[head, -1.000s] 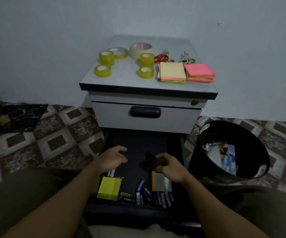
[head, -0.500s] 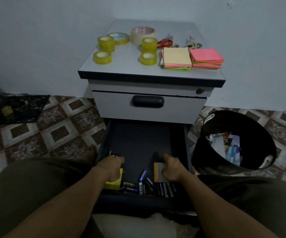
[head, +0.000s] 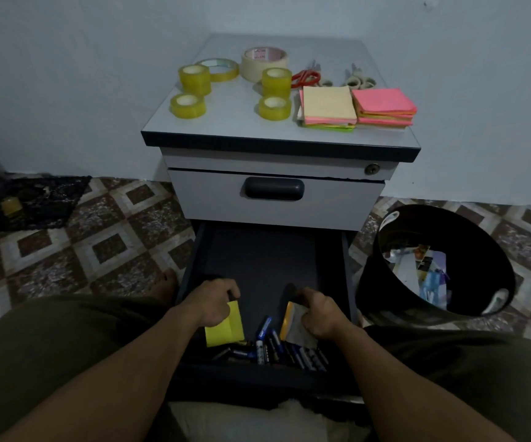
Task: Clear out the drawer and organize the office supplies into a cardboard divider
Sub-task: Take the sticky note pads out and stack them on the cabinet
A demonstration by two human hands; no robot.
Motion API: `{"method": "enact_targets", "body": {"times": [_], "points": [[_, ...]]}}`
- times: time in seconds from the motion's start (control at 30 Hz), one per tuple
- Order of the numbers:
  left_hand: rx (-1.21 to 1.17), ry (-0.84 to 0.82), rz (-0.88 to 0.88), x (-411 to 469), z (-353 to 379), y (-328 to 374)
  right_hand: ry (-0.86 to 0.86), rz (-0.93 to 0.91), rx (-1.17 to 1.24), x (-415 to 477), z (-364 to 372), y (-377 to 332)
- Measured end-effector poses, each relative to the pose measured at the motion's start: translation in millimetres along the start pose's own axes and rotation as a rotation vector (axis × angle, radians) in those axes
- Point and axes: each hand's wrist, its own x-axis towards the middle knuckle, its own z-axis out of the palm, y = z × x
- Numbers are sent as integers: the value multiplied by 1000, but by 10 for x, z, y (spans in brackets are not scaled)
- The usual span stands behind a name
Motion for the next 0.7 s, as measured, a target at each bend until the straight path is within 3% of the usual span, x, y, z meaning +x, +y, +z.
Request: {"method": "enact_targets", "body": {"times": [0.5,0.7], "points": [[-738,111,-27,-216,-252,504,194,-40,481,-218,-439,-266],[-992,112,98,-557,-635,991,336,-59,742,-705,-1098,-540]]}}
